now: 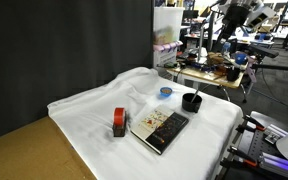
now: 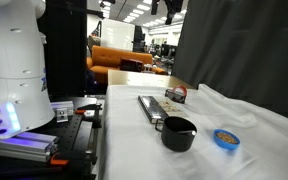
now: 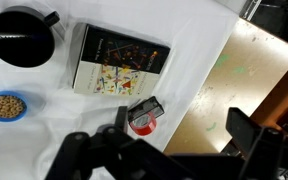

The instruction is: Pick up the pen from the black cup and put it on the book.

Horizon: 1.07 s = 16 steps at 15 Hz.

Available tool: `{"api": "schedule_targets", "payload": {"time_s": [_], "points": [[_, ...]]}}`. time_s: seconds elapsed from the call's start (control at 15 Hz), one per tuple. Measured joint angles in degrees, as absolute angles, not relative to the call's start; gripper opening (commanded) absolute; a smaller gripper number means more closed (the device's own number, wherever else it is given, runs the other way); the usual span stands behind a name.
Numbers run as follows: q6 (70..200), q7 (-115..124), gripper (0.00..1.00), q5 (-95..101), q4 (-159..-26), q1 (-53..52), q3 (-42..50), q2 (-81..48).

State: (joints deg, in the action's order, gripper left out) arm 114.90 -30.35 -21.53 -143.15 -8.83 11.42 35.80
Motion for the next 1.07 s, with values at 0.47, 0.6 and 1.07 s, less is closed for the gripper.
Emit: {"api": "schedule_targets", "payload": {"time_s": [0.47, 0.6, 1.07], "points": [[115.1, -37.2, 1.0, -25.9, -143.2, -9.7, 12.7, 35.8], [114.8, -43.4, 1.0, -30.1, -143.2, -10.7, 14.7, 35.8], [104.3, -61.5, 1.0, -39.1, -143.3, -10.1, 20.4, 35.8]]}}
